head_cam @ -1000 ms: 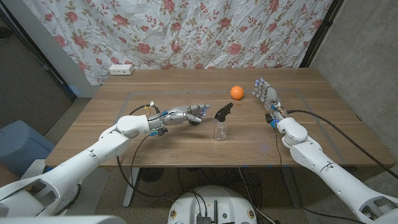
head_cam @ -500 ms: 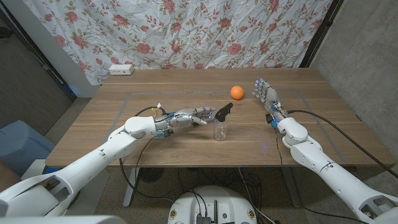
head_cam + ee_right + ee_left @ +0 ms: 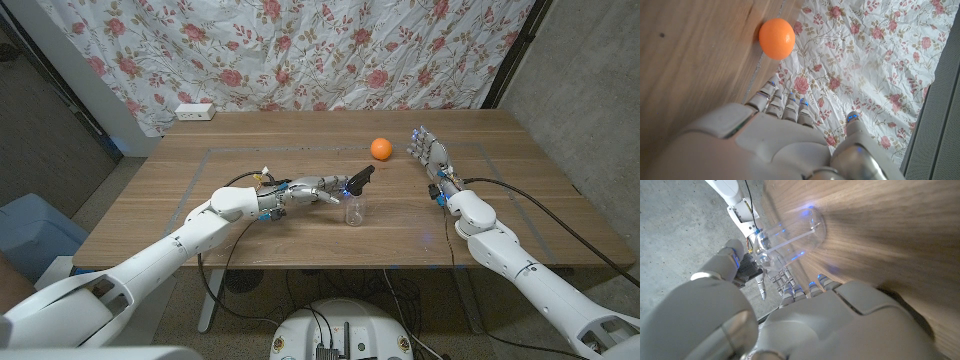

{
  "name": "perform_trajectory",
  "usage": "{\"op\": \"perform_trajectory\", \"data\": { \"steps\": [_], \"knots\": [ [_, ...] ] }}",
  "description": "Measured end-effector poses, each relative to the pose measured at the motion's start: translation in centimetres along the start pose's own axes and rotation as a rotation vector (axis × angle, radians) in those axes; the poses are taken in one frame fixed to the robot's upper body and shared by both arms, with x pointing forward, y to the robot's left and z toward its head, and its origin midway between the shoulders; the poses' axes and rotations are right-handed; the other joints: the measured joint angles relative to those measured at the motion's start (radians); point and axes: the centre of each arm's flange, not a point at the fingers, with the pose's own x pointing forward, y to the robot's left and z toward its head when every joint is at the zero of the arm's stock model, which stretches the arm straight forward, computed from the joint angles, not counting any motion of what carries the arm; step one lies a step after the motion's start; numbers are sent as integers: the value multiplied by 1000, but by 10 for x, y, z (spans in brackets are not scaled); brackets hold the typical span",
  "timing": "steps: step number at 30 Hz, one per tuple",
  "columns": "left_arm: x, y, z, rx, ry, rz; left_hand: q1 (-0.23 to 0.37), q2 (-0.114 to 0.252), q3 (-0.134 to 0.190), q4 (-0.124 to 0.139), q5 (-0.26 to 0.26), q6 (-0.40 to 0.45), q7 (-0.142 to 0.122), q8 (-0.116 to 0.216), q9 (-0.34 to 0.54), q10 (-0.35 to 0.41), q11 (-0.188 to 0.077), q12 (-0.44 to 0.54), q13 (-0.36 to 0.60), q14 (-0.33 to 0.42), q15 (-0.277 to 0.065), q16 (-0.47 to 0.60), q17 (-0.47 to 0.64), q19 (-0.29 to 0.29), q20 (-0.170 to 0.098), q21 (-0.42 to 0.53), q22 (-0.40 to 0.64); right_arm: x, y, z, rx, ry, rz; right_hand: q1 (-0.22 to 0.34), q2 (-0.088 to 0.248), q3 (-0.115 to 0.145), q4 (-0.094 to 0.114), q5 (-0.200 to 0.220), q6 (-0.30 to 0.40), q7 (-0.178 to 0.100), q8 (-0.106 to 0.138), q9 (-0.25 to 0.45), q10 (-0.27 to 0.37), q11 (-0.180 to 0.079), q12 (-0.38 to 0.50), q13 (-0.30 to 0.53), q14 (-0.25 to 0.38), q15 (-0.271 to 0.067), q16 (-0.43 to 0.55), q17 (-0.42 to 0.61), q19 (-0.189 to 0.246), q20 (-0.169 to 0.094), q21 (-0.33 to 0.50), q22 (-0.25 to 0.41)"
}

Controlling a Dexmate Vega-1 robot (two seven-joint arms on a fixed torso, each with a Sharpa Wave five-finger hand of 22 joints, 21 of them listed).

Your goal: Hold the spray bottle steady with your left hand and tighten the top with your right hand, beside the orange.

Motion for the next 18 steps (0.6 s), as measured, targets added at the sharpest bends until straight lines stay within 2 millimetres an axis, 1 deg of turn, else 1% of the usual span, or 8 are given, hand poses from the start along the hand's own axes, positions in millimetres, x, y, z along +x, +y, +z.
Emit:
{"op": "perform_trajectory", "data": {
  "steps": [1, 3, 6, 13, 14, 15, 16, 18],
  "knots": [
    [0, 0, 0, 2, 0, -2, 0, 0, -3, -3, 0, 7, -2, 5, 0, 3, 3, 1, 0, 2, -2, 0, 0, 0, 0, 0, 0, -1, 0, 0, 2, -3, -1, 0, 0, 0, 0, 0, 0, 0, 0, 0, 0, 0, 0, 0, 0, 0, 0, 0, 0, 0, 0, 0],
    [5, 0, -2, 1, 3, -8, 7, 1, -2, -2, 0, 23, -2, 8, 0, 14, -4, 1, 0, 9, -9, 0, 0, 0, 0, 0, 0, -2, 0, 0, 4, -4, -2, 0, 0, 0, 0, 0, 0, 0, 0, 0, 0, 0, 0, 0, 0, 0, 0, 0, 0, 0, 0, 0],
    [8, -1, -2, 7, 2, -17, 20, 2, -2, -2, 0, 40, 0, 16, 4, 38, -2, 8, 0, 31, -8, 7, 0, 1, 0, 0, 0, -4, 0, 0, 6, -6, -3, 0, 0, 0, 0, 0, 0, 0, 0, 0, 0, 0, 0, 0, 0, 0, 0, 0, 0, 0, 0, 0],
    [11, -2, -2, 23, -3, -31, 66, 2, -3, -3, 0, 98, -1, 36, 5, 101, -4, 21, 1, 90, -10, 12, 0, 35, 2, 8, 0, -7, -1, 0, 7, -8, -5, 0, 0, 0, 0, 0, 0, 0, 0, 0, 0, 0, 0, 5, 0, 0, 0, -5, 0, 0, 0, 0],
    [11, -2, -2, 24, -3, -31, 75, 4, -6, -6, 0, 106, -1, 40, 5, 111, -4, 23, 3, 100, -10, 12, 0, 41, 3, 8, 0, -8, -1, 0, 7, -8, -5, 0, 0, 0, 0, 0, 0, 0, 0, 0, 0, 0, 0, 5, 0, 0, 0, -5, 0, 0, 0, 0],
    [16, -1, -5, 16, 0, -29, 80, 7, -7, -7, 0, 109, 2, 40, 5, 122, -3, 24, 5, 111, -10, 12, 0, 45, -1, 8, 0, -8, -2, 1, 7, -12, -10, 0, 0, 0, 0, 0, 0, 0, 0, 0, 0, 0, 0, 5, 0, 0, 0, -5, 0, 0, 0, 0],
    [17, 0, -6, 14, 1, -29, 84, 2, -7, -6, 0, 116, 3, 41, 5, 129, -1, 24, 5, 119, -10, 12, 0, 48, 1, 8, 0, -8, -2, 1, 7, -12, -12, 0, 0, 0, 0, 0, 0, 0, 0, 0, 0, 0, 0, 5, 0, 0, 0, -5, 0, 0, 0, 0],
    [18, -1, -6, 18, -2, -30, 92, 5, -11, -3, 0, 129, 7, 48, 5, 145, 0, 28, 5, 133, -7, 18, 0, 56, 2, 8, 0, -9, -2, 2, 8, -14, -12, 0, 0, 0, 0, 0, 0, 0, 0, 0, 0, 0, 0, 5, 0, 0, 0, -5, 0, 0, 0, 0]
  ]
}}
